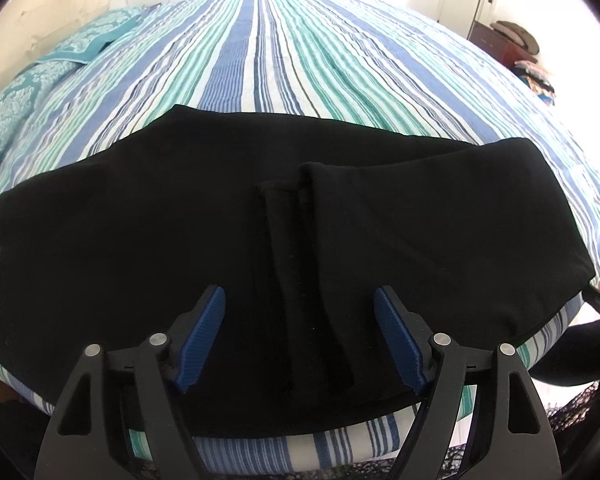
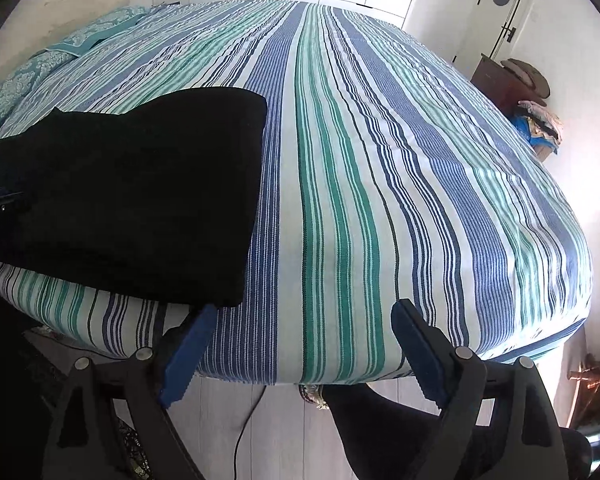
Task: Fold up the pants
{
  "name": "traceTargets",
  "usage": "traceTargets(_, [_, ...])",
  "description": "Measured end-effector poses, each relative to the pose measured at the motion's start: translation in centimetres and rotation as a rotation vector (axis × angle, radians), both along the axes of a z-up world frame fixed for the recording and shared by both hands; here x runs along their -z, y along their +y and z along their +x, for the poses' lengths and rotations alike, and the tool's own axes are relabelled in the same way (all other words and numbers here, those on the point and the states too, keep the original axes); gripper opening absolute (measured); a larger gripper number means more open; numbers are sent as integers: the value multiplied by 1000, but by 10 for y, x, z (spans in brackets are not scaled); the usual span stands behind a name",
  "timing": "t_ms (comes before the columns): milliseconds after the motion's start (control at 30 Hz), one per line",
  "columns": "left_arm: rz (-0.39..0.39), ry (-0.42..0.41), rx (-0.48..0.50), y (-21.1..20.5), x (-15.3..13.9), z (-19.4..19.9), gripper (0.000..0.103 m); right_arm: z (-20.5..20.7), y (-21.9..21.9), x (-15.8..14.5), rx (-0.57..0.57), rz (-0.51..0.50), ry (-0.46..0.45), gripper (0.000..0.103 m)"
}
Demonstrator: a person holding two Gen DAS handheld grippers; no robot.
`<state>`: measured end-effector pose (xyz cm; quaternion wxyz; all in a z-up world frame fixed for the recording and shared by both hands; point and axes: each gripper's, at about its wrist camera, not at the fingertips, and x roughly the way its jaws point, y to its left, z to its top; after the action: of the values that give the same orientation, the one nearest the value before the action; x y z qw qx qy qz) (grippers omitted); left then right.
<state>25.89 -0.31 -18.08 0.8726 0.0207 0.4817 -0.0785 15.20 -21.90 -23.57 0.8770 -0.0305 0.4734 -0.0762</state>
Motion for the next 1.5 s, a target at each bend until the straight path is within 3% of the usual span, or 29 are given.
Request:
traceTargets(100, [-4,-1,-4,2,-1,0,80,-10,0,-26,13,10,-101,88])
traceTargets(267, [-15,3,-9,4,-6,-3,79,-17,23,-79,-58,-19,-376,96])
traceTargets(333, [-27,-13,-15,8,-12,-5,79,-5,36,-86,-103,1,-408,98])
traceTargets(500, [-67,-122,-56,21,-37,-15,81,37,63,-74,-161,90,-344,98])
traceTargets(600, [-111,-170,-8,12,-42,-19,82,58,75,-46,-184,140,-247,98])
traceTargets(733, [-75,-122,101,-16,-24,-13,84,82,80,5,-186,238,-35,99])
traceTargets(767, [-55,-94,112,-21,-15,-9,84,84,82,12,-182,223,-21,99])
traceTargets(833, [-18,-33,108,-26,2,-2,85,83,88,14,-190,198,-28,103])
traceTargets(900, [-43,-21,93,-20,6,2,90,82,89,11,-185,185,-24,103])
traceTargets(1033, [-69,-2,85,-13,8,5,91,66,70,-24,-113,231,-185,101])
traceTargets(1133, [-61,-13,87,-15,8,2,93,63,56,-34,-59,228,-240,102])
traceTargets(1300, [-59,-11,73,-10,10,1,101,72,43,-25,-8,282,-177,102])
traceTargets(1500, [-65,2,59,-5,7,0,102,67,52,-28,-45,222,-189,102])
